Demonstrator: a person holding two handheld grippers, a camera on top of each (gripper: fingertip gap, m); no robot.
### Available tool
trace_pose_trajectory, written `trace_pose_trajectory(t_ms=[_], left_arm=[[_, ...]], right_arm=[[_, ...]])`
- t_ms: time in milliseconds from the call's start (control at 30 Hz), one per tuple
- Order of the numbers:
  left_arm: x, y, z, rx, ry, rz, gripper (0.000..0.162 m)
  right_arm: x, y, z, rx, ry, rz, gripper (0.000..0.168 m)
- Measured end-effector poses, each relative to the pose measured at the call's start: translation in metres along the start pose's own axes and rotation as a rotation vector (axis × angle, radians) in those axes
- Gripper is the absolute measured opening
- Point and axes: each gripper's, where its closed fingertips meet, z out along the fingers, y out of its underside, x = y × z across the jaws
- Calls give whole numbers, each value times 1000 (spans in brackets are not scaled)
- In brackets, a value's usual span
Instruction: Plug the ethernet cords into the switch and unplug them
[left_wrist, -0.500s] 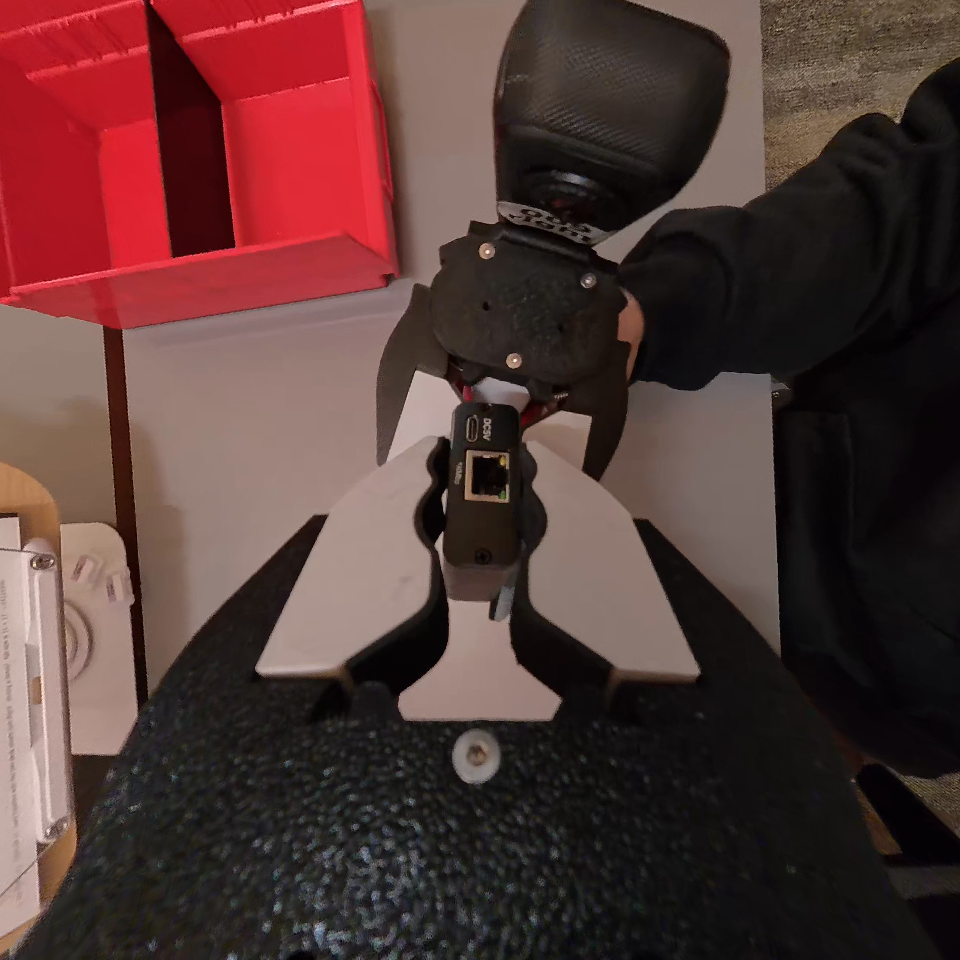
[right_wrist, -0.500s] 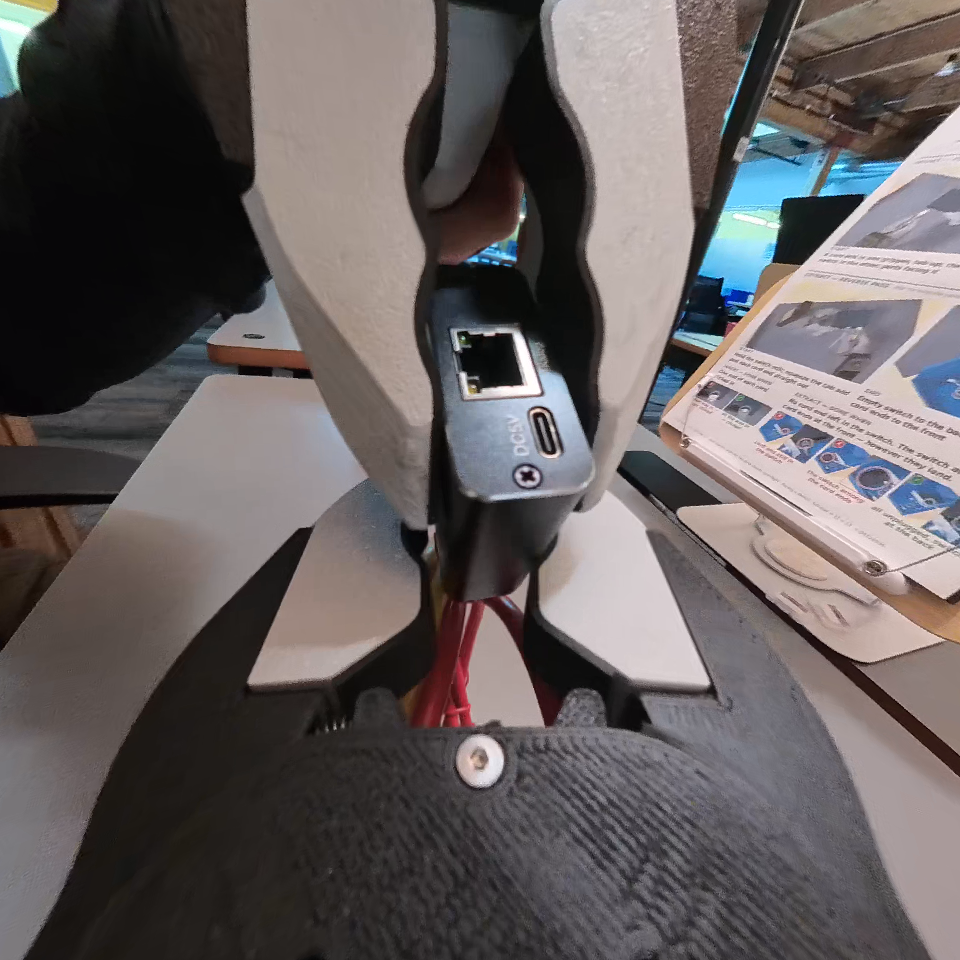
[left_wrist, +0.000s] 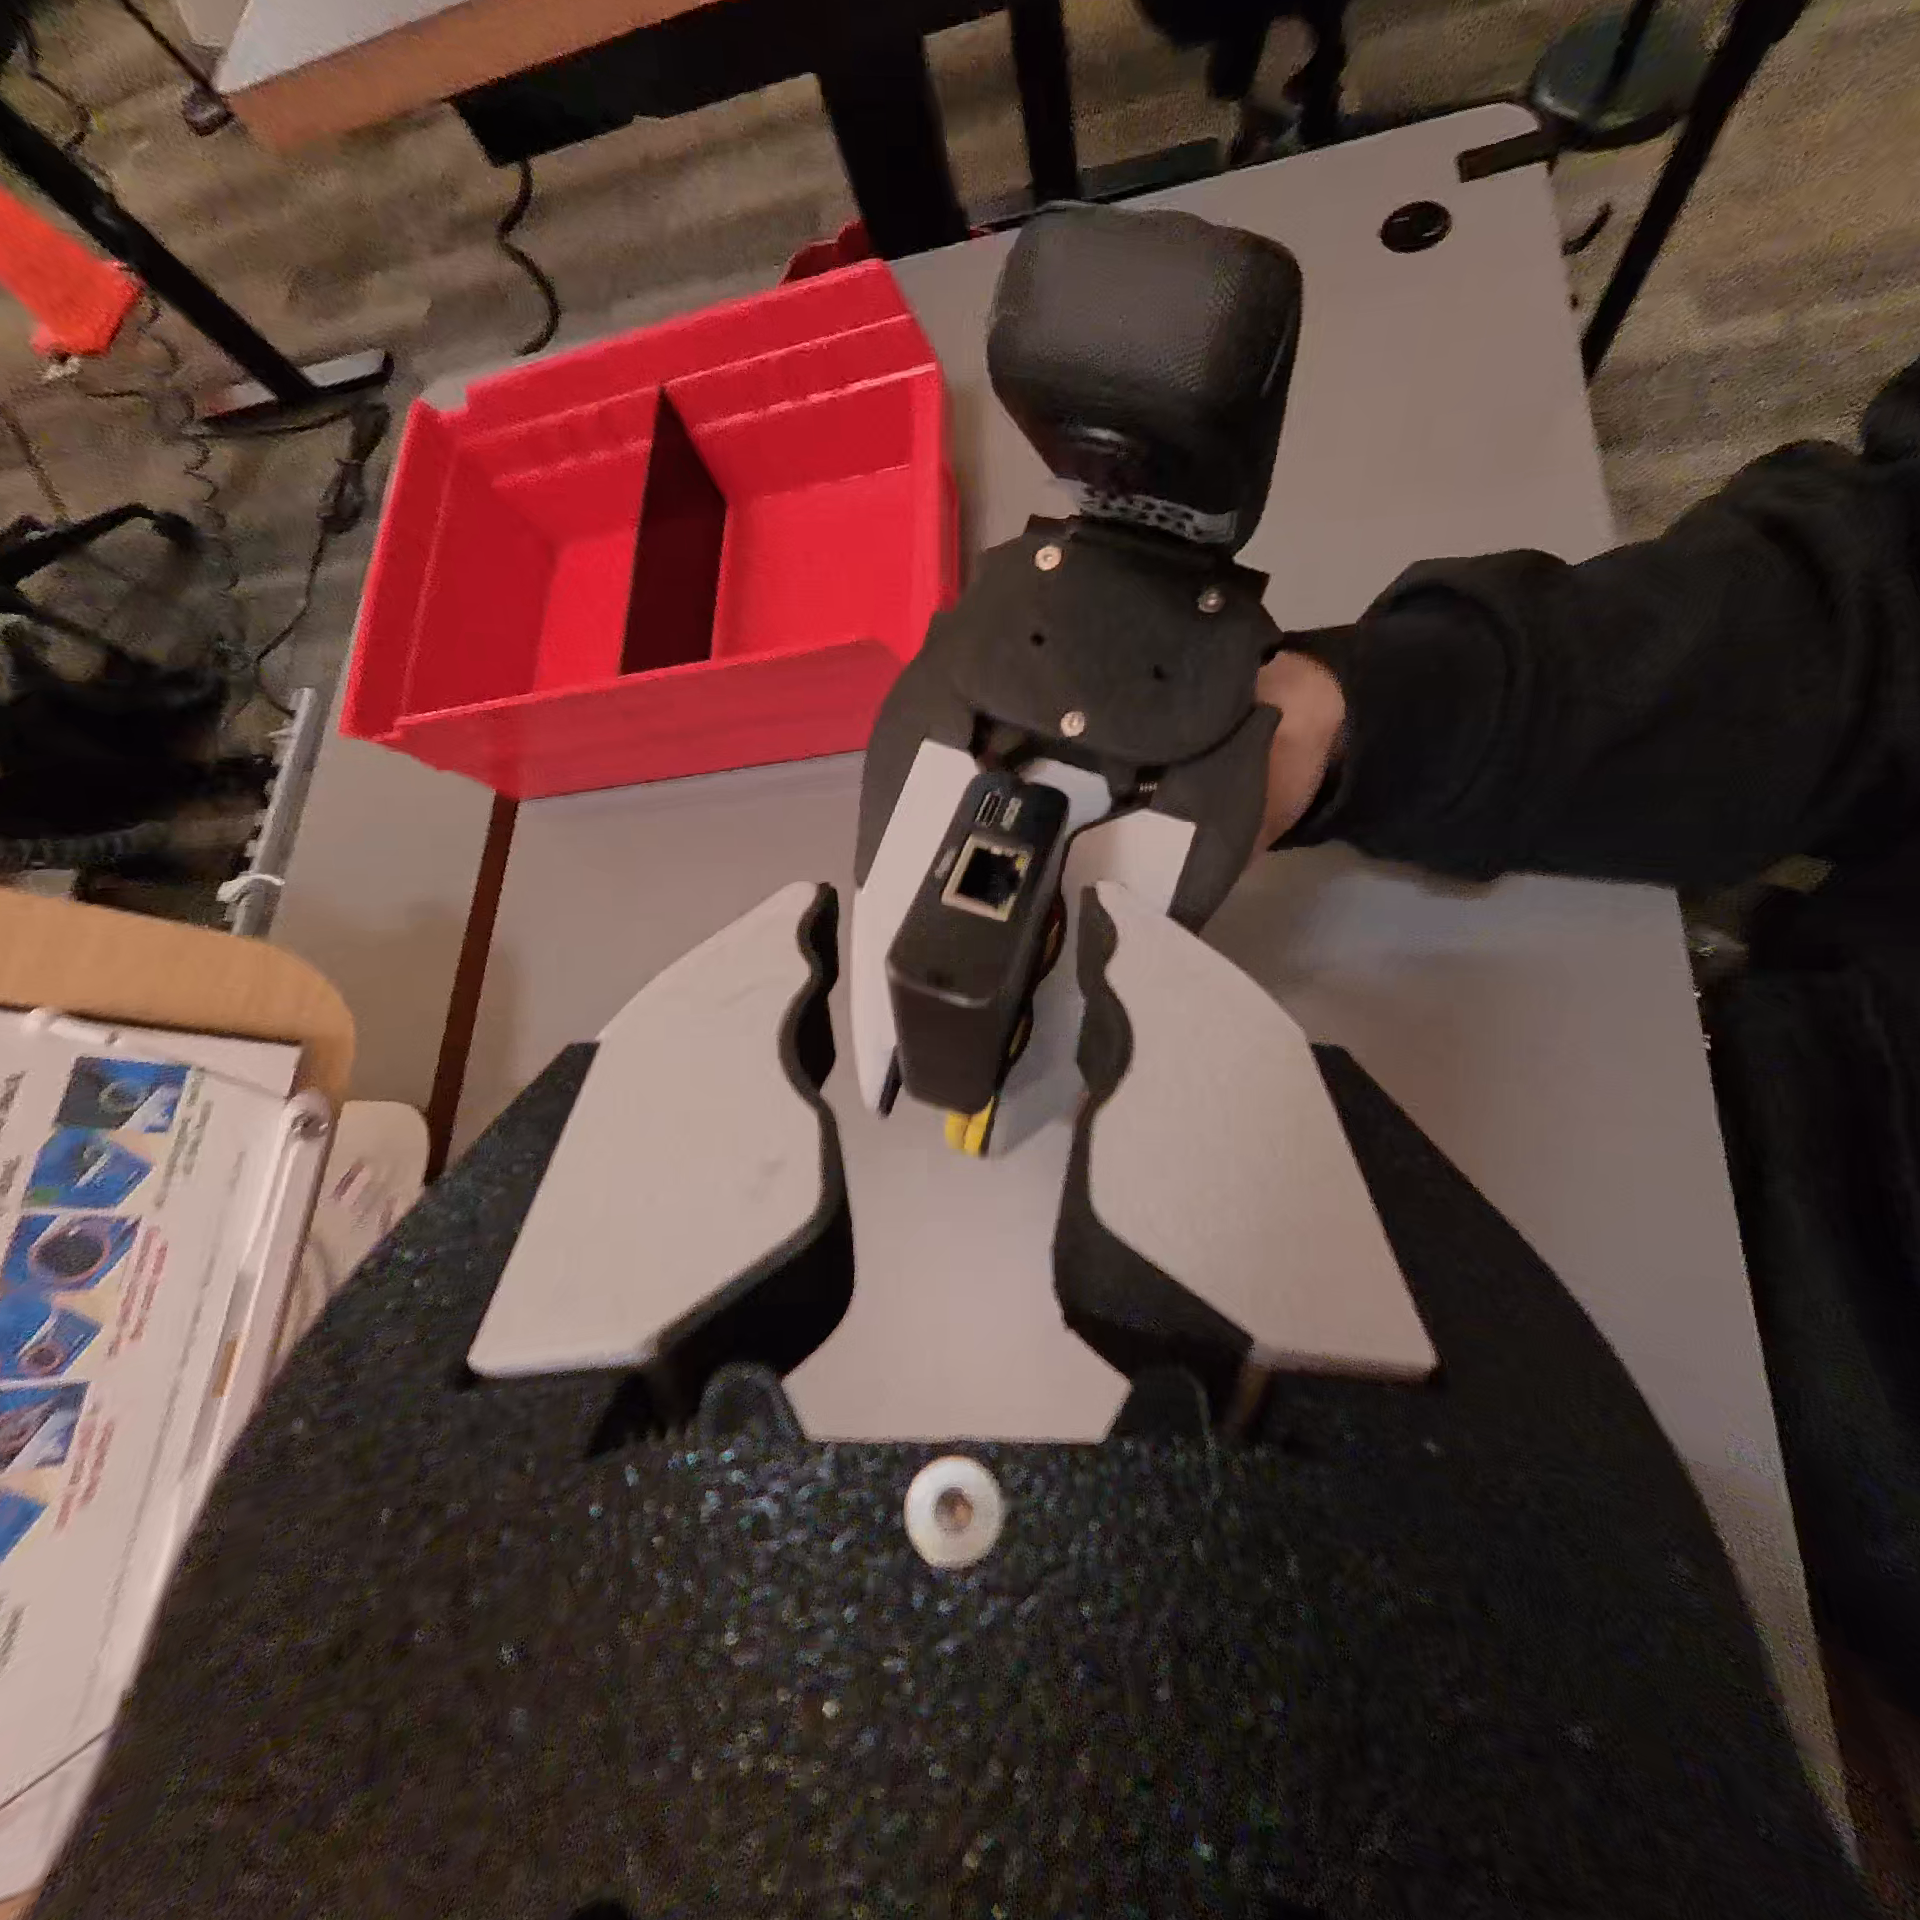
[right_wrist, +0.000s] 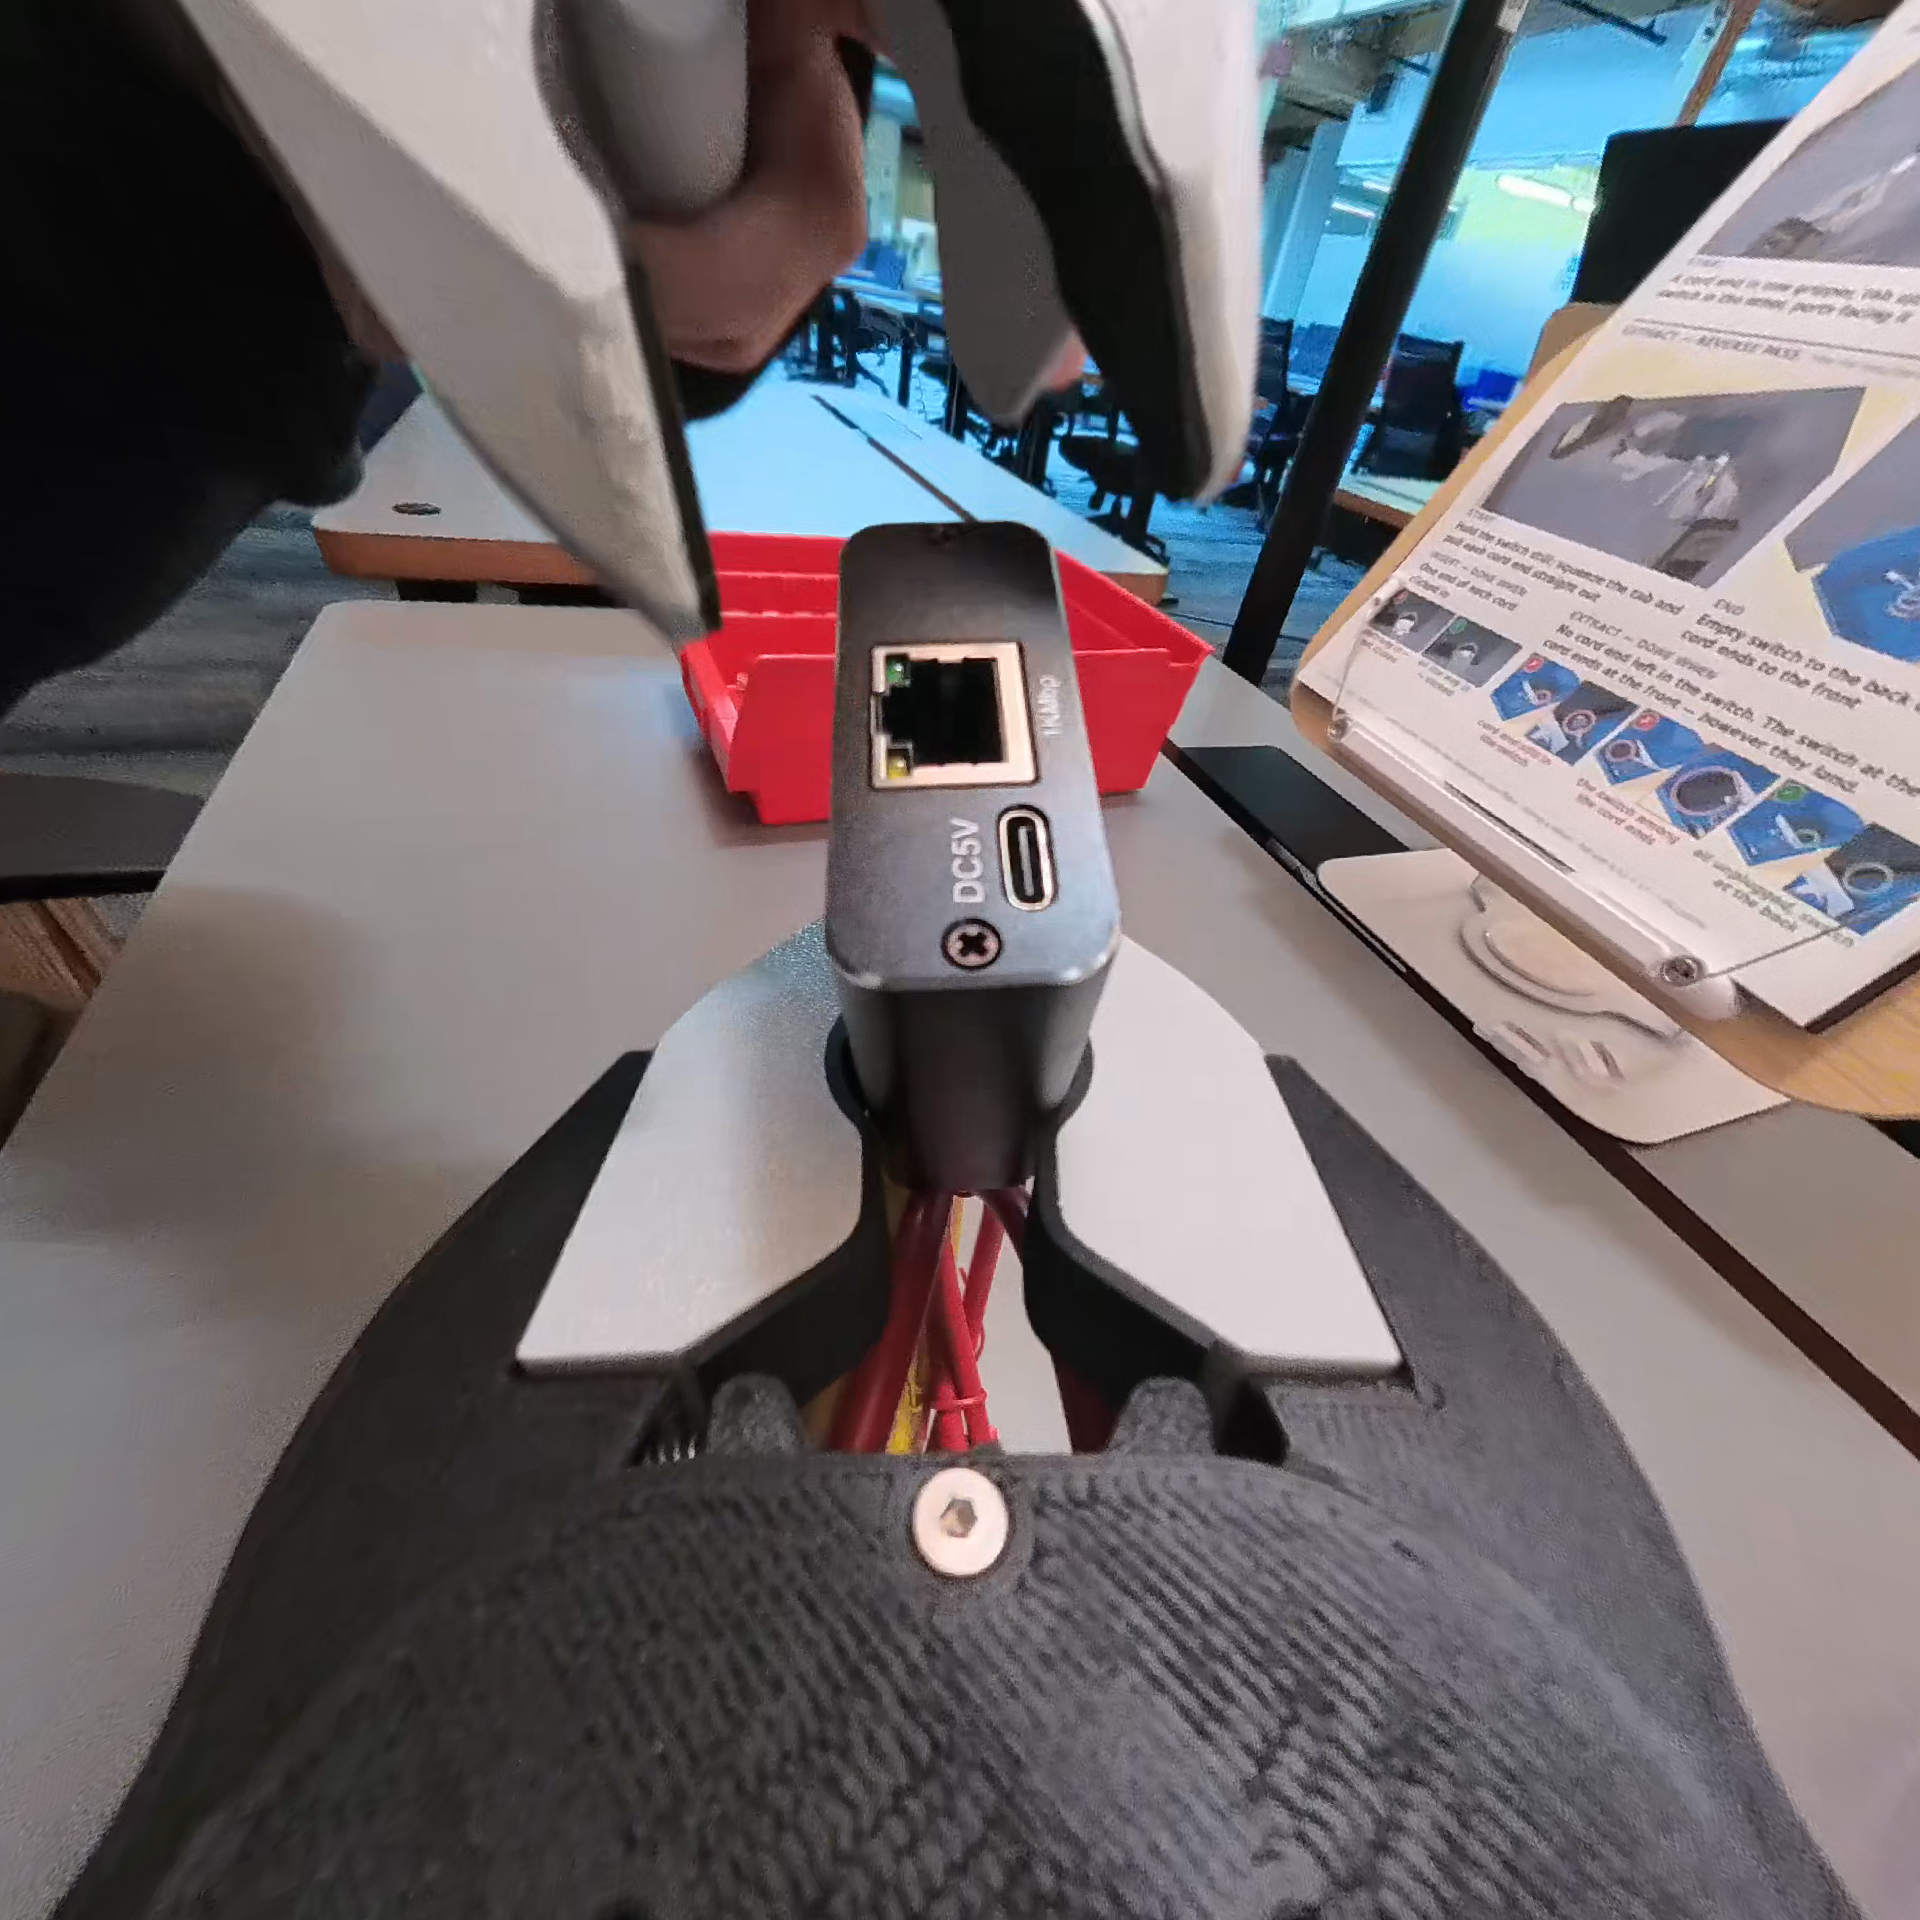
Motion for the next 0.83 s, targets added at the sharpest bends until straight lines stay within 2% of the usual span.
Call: trace_pose_trajectory(t_ms=[33, 100, 267, 333, 400, 500, 567, 633, 733, 833], left_arm=[[3, 0, 3, -4, 15, 0, 43], [11, 3, 11, -16, 64, 7, 29], [24, -12, 13, 129, 138, 2, 24], [30, -16, 14, 197, 198, -17, 24], [30, -14, 14, 234, 219, -37, 25], [26, -3, 12, 200, 170, -47, 25], [23, 4, 11, 174, 124, -73, 29], [13, 10, 1, 187, 30, -97, 55], [-16, 38, -37, 170, -123, -202, 52], [-55, 111, -93, 2, -282, -370, 50]], right_arm=[[-4, -4, 2, 11, -7, -5, 27], [-12, -17, 4, 78, -27, 2, 27], [-30, -38, -3, 289, -179, 31, 29], [-35, -44, -3, 360, -189, 18, 43], [-36, -41, 2, 333, -168, -9, 37], [-33, -30, 7, 249, -170, -8, 35], [-29, -22, 10, 197, -146, -25, 34], [-23, -15, 10, 158, -121, -9, 34], [-11, -11, 3, 159, -90, 37, 34], [-2, -9, -6, 158, -71, 41, 34]])
